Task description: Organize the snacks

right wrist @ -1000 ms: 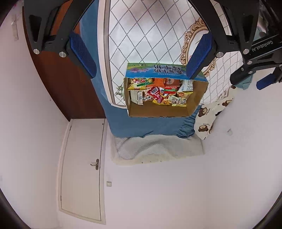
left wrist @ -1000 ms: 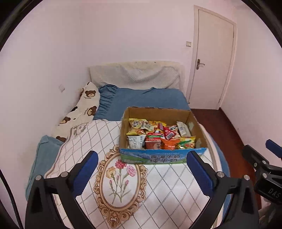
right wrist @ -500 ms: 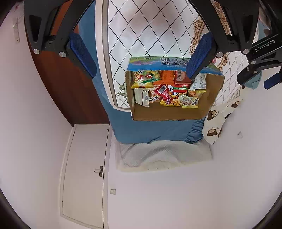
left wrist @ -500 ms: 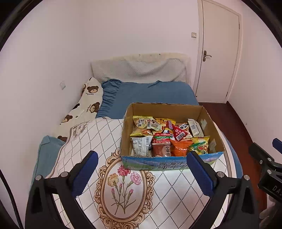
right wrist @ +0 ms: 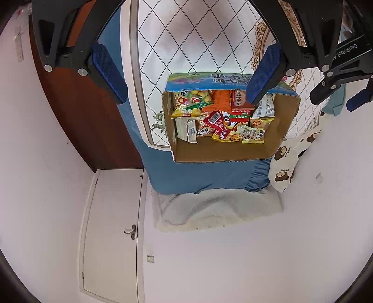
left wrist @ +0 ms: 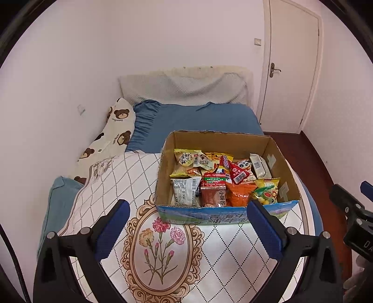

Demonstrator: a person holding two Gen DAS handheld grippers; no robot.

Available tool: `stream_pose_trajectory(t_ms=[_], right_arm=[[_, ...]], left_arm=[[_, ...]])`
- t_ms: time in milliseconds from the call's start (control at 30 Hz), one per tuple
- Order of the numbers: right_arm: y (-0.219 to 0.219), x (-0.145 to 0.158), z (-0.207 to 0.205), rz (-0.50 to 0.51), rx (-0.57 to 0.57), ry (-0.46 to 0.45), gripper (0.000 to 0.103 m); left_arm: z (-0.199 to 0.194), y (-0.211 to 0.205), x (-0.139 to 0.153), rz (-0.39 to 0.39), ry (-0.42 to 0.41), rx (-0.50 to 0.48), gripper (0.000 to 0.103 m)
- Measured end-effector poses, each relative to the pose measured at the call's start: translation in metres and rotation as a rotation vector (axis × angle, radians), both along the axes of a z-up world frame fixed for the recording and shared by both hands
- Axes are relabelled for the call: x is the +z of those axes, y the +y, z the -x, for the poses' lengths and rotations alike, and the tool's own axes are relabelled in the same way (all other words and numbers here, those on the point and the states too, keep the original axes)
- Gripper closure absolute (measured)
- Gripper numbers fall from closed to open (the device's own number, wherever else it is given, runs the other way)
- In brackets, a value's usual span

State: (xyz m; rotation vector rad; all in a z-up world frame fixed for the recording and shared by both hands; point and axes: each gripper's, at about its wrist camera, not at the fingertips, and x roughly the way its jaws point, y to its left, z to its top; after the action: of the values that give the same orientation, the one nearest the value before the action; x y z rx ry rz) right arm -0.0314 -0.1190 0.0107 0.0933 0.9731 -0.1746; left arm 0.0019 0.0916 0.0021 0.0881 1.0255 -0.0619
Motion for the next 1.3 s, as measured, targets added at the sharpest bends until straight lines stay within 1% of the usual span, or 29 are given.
stream_pose_trajectory(t_ms=[567, 1300], right_arm=[[0.0009, -0.0058, -0.0021, -0.004, 0.008, 0.02, 0.0], [0.0022, 0.0004, -0.0018, 0.003, 0.015, 0.011, 0.0]], left_arm=[[-0.001, -0.0004, 0.0011, 0.0, 0.005, -0.002, 0.0], [0.0006, -0.004, 0.008, 0.003, -0.005, -0.013, 0.0]])
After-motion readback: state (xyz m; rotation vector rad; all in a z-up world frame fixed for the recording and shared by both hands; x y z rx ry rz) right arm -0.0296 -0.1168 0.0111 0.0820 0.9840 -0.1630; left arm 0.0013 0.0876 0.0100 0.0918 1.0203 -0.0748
